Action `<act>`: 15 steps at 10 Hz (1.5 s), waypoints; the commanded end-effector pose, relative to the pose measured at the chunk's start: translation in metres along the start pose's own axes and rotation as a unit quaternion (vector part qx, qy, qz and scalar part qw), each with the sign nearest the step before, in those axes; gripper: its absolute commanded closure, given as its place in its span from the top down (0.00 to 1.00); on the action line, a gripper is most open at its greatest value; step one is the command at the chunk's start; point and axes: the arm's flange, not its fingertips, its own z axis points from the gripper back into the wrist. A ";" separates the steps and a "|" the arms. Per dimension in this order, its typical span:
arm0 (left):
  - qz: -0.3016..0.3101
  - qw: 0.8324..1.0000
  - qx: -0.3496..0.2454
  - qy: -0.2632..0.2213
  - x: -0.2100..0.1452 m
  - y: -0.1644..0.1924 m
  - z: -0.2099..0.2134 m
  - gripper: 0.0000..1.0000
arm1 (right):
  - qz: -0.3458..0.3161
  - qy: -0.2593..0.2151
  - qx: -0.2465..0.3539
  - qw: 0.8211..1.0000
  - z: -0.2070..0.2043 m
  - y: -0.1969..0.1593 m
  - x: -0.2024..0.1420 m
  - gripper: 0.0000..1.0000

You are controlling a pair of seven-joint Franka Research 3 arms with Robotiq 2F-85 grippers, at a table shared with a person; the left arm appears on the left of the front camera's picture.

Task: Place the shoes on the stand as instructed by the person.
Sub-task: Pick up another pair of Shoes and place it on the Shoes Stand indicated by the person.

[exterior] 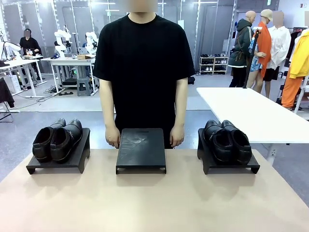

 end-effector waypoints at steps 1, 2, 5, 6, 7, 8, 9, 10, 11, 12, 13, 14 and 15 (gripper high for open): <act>0.022 0.993 -0.089 0.072 0.026 0.052 0.024 1.00 | 0.010 -0.001 0.003 1.000 0.001 -0.001 -0.001 1.00; 0.028 0.987 -0.130 0.087 0.030 0.086 0.019 1.00 | 0.010 -0.001 0.003 1.000 0.001 -0.001 -0.001 1.00; -0.004 0.963 -0.253 0.093 0.022 0.149 0.016 1.00 | 0.010 -0.001 0.003 1.000 0.001 -0.001 -0.001 1.00; -0.029 0.953 -0.286 0.093 0.019 0.155 0.017 1.00 | 0.010 -0.001 0.003 1.000 0.001 -0.001 -0.001 1.00; -0.045 0.948 -0.302 0.094 0.018 0.156 0.018 1.00 | 0.010 -0.001 0.003 1.000 0.001 -0.001 -0.001 1.00; -0.046 0.951 -0.299 0.067 0.021 0.152 0.020 1.00 | 0.010 -0.001 0.003 1.000 0.001 -0.001 -0.001 1.00; -0.019 0.957 -0.277 0.084 0.008 0.157 -0.020 1.00 | 0.010 -0.001 0.003 1.000 0.001 -0.001 -0.001 1.00; -0.019 0.957 -0.277 0.084 0.008 0.157 -0.020 1.00 | 0.010 -0.001 0.003 1.000 0.001 -0.001 -0.001 1.00; -0.019 0.957 -0.277 0.084 0.008 0.157 -0.020 1.00 | 0.010 -0.001 0.003 1.000 0.001 -0.001 -0.001 1.00; -0.019 0.957 -0.277 0.084 0.008 0.157 -0.020 1.00 | 0.010 -0.001 0.003 1.000 0.001 -0.001 -0.001 1.00; -0.019 0.957 -0.277 0.084 0.008 0.157 -0.020 1.00 | 0.010 -0.001 0.003 1.000 0.001 -0.001 -0.001 1.00; -0.019 0.957 -0.277 0.084 0.008 0.157 -0.020 1.00 | 0.010 -0.001 0.003 1.000 0.001 -0.001 -0.001 1.00; -0.019 0.957 -0.277 0.084 0.008 0.157 -0.020 1.00 | 0.010 -0.001 0.003 1.000 0.001 -0.001 -0.001 1.00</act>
